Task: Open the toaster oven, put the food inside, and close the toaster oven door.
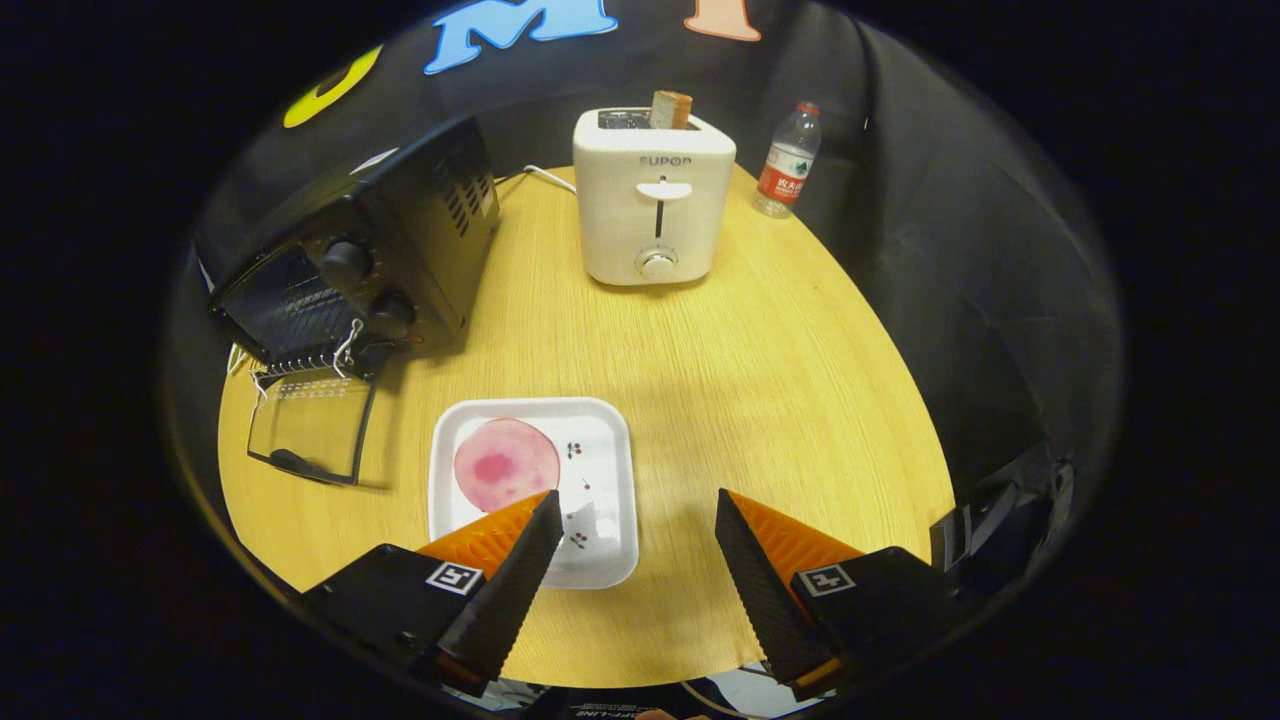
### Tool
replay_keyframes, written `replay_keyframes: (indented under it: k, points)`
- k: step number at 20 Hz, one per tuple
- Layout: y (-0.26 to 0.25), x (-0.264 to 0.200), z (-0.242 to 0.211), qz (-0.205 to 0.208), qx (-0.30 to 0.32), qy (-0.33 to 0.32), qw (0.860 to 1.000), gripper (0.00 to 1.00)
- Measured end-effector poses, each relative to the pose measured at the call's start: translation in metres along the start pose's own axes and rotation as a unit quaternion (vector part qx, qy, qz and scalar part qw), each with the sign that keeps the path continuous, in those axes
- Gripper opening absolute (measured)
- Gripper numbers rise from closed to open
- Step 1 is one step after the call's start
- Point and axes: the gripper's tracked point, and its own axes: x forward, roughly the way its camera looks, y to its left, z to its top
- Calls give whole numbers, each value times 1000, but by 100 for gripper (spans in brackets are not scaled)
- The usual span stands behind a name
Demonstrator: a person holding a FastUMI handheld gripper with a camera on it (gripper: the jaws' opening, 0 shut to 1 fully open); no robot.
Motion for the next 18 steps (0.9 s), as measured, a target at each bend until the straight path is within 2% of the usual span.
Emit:
replay_keyframes:
  k: [8, 10, 12, 15, 18]
  points:
    - [-3, 42, -10, 32, -20, 103, 994, 97]
    - [2, 51, -17, 38, -34, 119, 992, 90]
    - [9, 59, -17, 51, -36, 123, 990, 78]
    - [20, 50, -22, 75, -30, 139, 987, 52]
    - [17, 51, -18, 82, -34, 137, 987, 25]
